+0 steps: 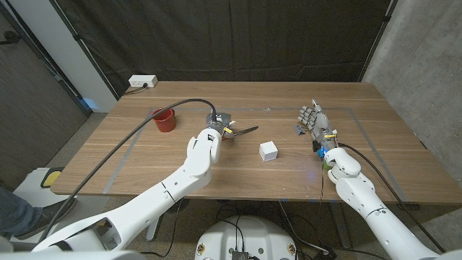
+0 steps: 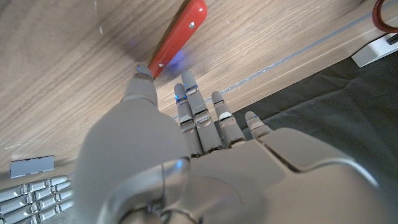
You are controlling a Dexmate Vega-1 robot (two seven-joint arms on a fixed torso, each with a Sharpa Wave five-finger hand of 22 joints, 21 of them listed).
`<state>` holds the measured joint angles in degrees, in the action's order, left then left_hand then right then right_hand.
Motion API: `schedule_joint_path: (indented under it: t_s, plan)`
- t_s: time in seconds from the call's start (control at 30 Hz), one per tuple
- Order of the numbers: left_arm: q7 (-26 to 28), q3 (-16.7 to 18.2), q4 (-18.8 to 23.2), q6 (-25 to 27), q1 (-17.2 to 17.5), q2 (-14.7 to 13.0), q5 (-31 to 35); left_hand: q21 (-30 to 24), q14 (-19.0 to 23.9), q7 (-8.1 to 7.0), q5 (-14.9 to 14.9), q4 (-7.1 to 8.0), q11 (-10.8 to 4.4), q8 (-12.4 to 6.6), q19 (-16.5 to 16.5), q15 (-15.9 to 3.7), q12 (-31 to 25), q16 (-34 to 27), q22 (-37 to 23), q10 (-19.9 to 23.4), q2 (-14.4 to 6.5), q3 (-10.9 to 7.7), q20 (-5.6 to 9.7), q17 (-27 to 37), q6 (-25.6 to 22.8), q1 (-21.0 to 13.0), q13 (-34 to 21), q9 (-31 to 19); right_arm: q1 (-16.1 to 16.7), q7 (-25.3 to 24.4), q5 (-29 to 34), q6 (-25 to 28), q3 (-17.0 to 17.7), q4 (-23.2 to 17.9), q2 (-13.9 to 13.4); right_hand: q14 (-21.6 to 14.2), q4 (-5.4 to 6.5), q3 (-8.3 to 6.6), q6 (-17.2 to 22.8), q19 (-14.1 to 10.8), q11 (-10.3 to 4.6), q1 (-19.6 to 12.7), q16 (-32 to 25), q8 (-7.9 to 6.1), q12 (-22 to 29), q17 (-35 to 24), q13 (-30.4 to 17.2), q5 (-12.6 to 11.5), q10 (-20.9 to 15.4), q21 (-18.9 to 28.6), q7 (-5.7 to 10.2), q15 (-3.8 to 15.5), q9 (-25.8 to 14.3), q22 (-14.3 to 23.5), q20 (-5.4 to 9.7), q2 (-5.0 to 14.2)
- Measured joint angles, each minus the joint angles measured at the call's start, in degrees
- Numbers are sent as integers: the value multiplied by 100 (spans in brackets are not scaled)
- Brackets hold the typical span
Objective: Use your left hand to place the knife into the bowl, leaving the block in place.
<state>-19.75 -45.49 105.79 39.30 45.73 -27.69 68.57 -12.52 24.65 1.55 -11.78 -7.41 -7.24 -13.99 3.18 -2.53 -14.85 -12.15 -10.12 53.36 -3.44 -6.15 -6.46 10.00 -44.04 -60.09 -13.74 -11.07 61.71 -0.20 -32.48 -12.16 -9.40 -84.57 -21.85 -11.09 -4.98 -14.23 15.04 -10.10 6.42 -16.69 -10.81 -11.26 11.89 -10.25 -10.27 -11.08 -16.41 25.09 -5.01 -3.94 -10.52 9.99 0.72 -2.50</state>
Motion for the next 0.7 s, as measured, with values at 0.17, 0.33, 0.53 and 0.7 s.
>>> schedule_joint_path:
  t_s: [0.17,0.33,0.53,0.7]
  plan:
    - [13,-45,-59,-15,-45,6,-62,-9,77,-12,0,-1,-3,-21,-62,-31,-21,-4,0,140,-30,-45,-1,0,-112,-32,-26,0,0,0,0,1,0,3,5,0,0,0,0,0,-30,0,0,0,0,0,0,0,-30,-12,0,0,0,0,0,0]
    - [14,-86,-85,-20,-84,3,-107,-9,108,-13,0,-26,-3,-21,-86,-4,-21,-4,0,140,-56,-70,23,0,-113,-81,-26,0,8,0,0,1,1,5,10,0,-25,25,0,0,-30,0,0,0,0,0,0,0,-30,-12,0,0,0,0,0,0]
    - [5,-129,-103,-10,-117,1,-125,-9,107,-21,0,-10,6,-21,-134,-4,-21,-4,0,150,-36,-85,-9,0,-122,-144,-26,1,31,-12,-4,-1,9,5,10,0,-25,25,0,0,-30,0,0,0,0,0,0,0,-30,-12,0,1,0,0,0,0]
    - [-24,-161,-111,31,-143,-4,-126,-9,107,-3,0,-2,5,-21,-140,-4,2,-4,-1,168,-36,-93,-65,0,-142,-144,-26,1,39,-20,-6,-1,14,-7,10,0,-25,25,0,0,-30,0,0,0,0,0,0,0,-30,-52,0,1,0,0,0,0]
